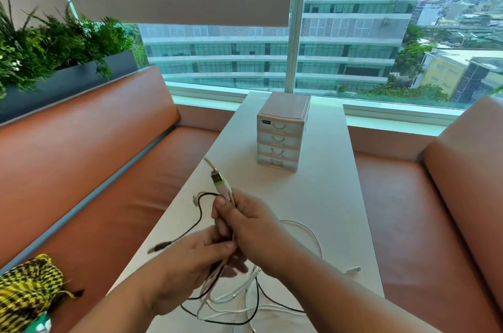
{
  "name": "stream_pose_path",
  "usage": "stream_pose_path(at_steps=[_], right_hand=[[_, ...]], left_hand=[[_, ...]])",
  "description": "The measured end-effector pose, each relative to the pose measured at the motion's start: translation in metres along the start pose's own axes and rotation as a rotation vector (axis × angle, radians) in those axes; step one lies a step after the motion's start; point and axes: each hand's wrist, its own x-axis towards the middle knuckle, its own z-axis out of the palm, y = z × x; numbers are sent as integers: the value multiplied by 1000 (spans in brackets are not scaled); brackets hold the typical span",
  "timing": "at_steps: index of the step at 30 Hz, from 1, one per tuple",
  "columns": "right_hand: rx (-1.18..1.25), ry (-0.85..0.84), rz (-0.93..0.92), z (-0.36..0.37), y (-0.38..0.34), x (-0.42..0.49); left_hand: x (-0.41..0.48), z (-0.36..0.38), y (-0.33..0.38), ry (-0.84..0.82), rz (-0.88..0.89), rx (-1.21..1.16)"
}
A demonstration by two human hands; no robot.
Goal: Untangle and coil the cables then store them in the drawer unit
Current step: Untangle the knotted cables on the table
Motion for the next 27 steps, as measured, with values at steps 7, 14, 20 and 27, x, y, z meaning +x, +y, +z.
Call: stream_pose_path(at_steps=[7, 14, 20, 27], right_hand=[[156, -108, 60, -10, -2, 1], [125, -107, 281, -20, 7, -2], [39, -188, 287, -11, 29, -17], [-237, -184, 201, -8, 60, -33]], left_hand=[[10, 7, 12, 111, 175, -231], [11, 13, 15, 355, 192, -121], [15, 5, 21, 374, 271, -439], [17, -17, 29, 316, 329, -660]])
